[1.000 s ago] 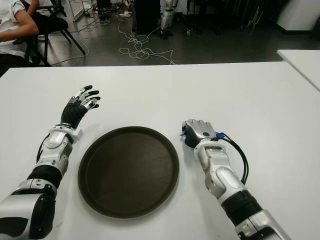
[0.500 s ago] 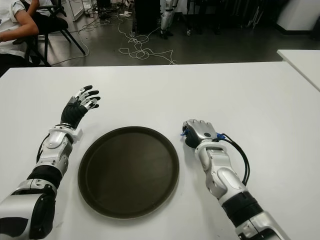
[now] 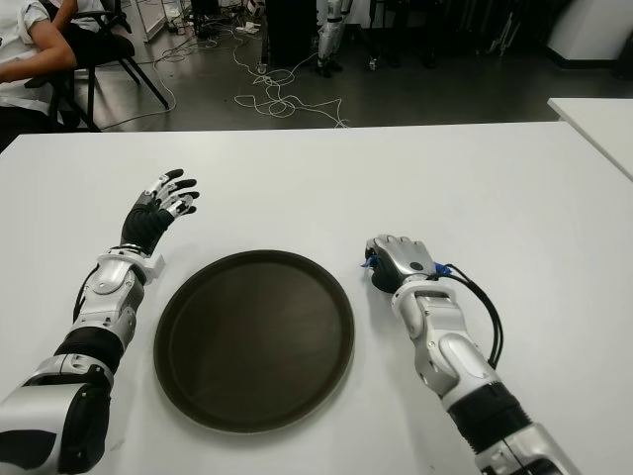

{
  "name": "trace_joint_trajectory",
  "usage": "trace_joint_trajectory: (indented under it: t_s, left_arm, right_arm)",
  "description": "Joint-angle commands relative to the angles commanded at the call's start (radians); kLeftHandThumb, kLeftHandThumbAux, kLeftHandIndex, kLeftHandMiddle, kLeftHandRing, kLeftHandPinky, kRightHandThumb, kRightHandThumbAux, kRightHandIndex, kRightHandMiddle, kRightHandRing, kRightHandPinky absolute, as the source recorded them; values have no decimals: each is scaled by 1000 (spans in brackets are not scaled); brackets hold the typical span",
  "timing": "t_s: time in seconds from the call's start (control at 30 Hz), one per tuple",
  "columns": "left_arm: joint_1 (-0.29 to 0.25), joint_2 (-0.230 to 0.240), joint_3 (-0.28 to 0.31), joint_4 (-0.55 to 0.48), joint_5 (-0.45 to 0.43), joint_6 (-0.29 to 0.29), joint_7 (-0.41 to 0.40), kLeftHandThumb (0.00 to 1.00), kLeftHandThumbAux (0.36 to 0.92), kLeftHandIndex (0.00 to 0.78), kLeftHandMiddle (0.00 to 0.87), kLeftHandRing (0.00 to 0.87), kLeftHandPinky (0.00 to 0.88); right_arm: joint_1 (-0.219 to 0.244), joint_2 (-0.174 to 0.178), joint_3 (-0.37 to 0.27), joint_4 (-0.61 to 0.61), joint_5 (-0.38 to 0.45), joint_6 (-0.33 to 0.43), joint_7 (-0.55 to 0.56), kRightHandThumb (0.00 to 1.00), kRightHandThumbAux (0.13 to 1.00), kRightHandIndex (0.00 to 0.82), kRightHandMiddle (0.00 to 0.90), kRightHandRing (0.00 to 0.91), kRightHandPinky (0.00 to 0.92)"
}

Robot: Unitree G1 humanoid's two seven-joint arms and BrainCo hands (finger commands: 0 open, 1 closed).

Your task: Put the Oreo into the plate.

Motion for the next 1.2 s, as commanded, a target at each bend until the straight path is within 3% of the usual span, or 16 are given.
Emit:
trace_joint_trajectory:
  t_s: [0.27,0.4,0.63,0.8,0.97,1.2]
  left_arm:
    - [-2,1,-6,0,10,9,10,32,733,153,216,213,234]
    - [-4,0,-6,3,9,8,9,29,734,156,218,213,238]
    - [-5,1,-9,3,12,6,12,30,736,160,220,214,238]
    - [-10,0,-10,9,11,10,15,29,731,165,226,220,248]
    - [-11,-3,-10,11,12,6,19,22,743,162,222,220,242]
    - [-12,-3,-13,13,14,2,23,17,743,170,227,227,250]
  right_arm:
    - [11,-5,3,-63,-25,27,31,695,742,402,417,427,460]
    - [4,-7,2,-73,-35,26,44,695,742,402,441,462,489]
    - [-8,-8,3,-70,-41,9,35,696,743,402,409,449,504]
    - [-19,-10,0,-64,-37,-16,15,696,741,404,454,471,521]
    - [-40,-3,1,-64,-38,-25,19,695,742,405,438,472,516]
    - [-85,16,13,-86,-44,-19,47,696,743,403,524,566,592]
